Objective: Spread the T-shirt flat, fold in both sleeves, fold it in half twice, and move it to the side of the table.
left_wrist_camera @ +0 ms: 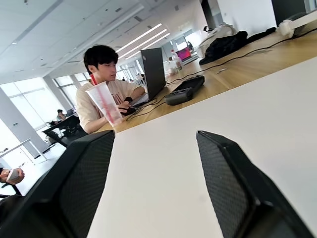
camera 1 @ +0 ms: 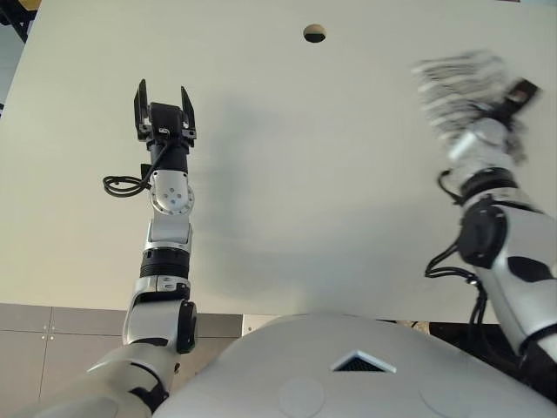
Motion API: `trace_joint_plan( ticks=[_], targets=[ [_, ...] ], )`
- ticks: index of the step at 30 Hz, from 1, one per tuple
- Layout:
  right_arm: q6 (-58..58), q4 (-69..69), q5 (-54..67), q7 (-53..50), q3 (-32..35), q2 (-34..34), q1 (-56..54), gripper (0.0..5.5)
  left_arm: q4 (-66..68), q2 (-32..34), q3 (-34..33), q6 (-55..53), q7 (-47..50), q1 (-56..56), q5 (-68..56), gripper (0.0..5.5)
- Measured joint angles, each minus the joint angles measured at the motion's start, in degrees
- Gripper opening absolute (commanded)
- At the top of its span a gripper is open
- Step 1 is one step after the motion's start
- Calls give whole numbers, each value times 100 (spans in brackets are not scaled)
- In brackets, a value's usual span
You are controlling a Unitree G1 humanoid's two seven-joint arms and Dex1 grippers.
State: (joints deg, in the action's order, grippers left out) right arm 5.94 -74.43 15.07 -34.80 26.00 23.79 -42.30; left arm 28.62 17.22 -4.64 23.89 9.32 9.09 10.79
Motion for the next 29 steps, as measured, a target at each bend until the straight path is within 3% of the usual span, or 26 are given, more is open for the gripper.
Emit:
trace_joint_plan(
  ticks=[2, 7, 14, 17, 19, 23, 26, 29],
  targets=[
    [68, -107, 237, -559, 488, 561, 258, 175, -30, -12, -55, 21, 17, -114, -53, 306],
    [390, -139, 255, -1044, 723, 640, 320, 175, -172, -87, -79, 39, 94, -186, -52, 306],
    [2451, 555, -2016, -1191, -1271, 408, 84, 175, -383, -368, -181, 637, 255, -243, -154, 306],
    [3391, 1600, -3127, -809, -2641, -702, 310, 175, -521, -601, -142, 912, 130, -270, -441, 306],
    [3783, 2271, -3345, -474, -3148, -1374, 800, 175, -640, -740, -22, 1017, -60, -283, -614, 306],
    [3674, 3054, -3499, 4, -3525, -1891, 1739, 175, -955, -1153, 344, 1052, -288, -462, -637, 306],
    [3398, 3532, -2834, 1002, -3625, -2239, 2133, 175, -1150, -1498, 694, 987, -417, -552, -669, 306],
    [3330, 3987, -2689, 1428, -3646, -2338, 2338, 225, -1306, -1688, 978, 815, -633, -565, -700, 355]
  ],
)
